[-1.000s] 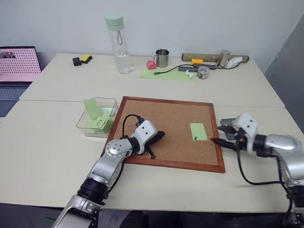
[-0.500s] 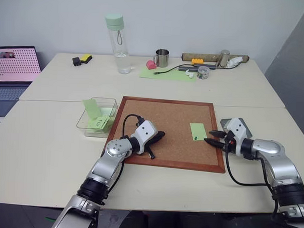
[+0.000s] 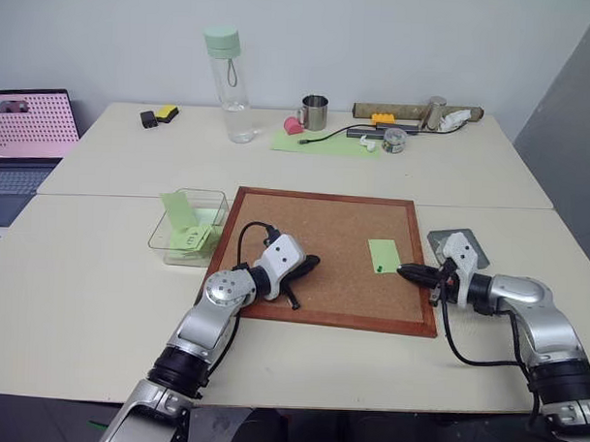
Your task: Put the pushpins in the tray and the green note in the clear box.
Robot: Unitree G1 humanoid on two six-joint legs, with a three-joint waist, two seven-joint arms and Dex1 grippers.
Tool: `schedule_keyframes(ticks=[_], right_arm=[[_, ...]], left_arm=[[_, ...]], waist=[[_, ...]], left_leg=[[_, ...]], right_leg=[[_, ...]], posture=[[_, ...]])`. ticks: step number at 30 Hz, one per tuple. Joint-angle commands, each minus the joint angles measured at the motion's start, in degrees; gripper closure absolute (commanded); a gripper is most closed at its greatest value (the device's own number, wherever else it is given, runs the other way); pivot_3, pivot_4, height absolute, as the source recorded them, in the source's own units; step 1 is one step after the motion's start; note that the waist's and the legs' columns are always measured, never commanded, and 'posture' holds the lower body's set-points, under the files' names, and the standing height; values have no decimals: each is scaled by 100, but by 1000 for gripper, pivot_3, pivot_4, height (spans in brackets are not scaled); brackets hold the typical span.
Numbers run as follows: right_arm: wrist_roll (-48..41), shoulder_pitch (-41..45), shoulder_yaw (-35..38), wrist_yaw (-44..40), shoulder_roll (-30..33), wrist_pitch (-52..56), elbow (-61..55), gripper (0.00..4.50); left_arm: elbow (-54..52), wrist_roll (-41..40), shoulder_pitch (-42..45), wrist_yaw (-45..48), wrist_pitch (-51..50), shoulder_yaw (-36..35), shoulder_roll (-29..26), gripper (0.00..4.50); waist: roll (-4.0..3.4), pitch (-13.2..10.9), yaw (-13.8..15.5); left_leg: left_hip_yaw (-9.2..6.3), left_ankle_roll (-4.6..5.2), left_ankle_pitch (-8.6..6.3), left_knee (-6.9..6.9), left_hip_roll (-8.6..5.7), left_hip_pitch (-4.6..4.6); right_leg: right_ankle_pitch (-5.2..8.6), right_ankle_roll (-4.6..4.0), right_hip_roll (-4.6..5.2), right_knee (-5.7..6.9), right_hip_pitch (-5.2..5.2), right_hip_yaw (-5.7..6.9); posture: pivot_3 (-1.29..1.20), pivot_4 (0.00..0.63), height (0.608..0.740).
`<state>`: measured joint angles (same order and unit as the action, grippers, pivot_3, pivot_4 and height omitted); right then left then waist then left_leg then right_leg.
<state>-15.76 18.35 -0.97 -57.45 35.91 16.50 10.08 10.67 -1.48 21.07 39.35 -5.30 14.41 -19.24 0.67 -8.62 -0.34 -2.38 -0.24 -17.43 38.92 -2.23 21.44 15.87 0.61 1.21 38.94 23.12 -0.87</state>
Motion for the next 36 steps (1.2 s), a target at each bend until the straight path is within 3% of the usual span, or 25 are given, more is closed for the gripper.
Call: schedule_keyframes(ticks=[1, 13, 17, 25, 26, 32, 36], right_arm=[[-538, 75, 478, -48, 54, 301, -520, 4465], [-1009, 112, 1062, 303, 195, 1064, -855, 4465], [-388, 108, 1156, 783, 687, 1019, -239, 4465], [113, 413, 1017, 1379, 834, 1173, 464, 4465], [129, 414, 1001, 1373, 831, 1189, 469, 4048], [139, 464, 1075, 1459, 821, 1175, 464, 2817], [-54, 217, 918, 822, 918, 887, -160, 2010]], left_arm=[[251, 224, -232, 46, -102, 140, -127, 4500], [326, 296, -229, 15, -73, 178, -88, 4500], [321, 309, -259, 1, -65, 189, -85, 4500], [378, 331, -192, 12, -46, 242, -60, 4500], [376, 332, -188, 15, -43, 246, -62, 4500], [360, 325, -195, 27, -44, 238, -96, 4500], [369, 319, -197, 26, -47, 232, -92, 4500]], waist=[[0, 0, 0], [1, 1, 3], [2, 1, 28], [-20, 18, 4], [-19, 18, 9], [-20, 21, 14], [-20, 21, 14]], left_leg=[[0, 0, 0, 0, 0, 0], [-1, 1, -1, -1, 0, 0], [0, 1, -1, 0, -1, 1], [6, 1, 0, -5, 0, -3], [6, 1, 0, -5, 0, -3], [6, 1, 0, -4, 0, -2], [6, 1, -1, -5, 0, -2]], right_leg=[[0, 0, 0, 0, 0, 0], [0, 0, 0, 0, 0, 1], [0, 0, 1, -1, -1, 0], [0, 0, 0, 2, -2, -4], [0, 0, 0, 2, -2, -4], [0, 0, 0, 0, -3, -3], [0, 0, 0, 0, -3, -3]], posture=[[0, 150, 740], [0, 150, 740], [0, 150, 740], [0, 150, 740], [0, 150, 740], [0, 150, 740], [0, 150, 740]])
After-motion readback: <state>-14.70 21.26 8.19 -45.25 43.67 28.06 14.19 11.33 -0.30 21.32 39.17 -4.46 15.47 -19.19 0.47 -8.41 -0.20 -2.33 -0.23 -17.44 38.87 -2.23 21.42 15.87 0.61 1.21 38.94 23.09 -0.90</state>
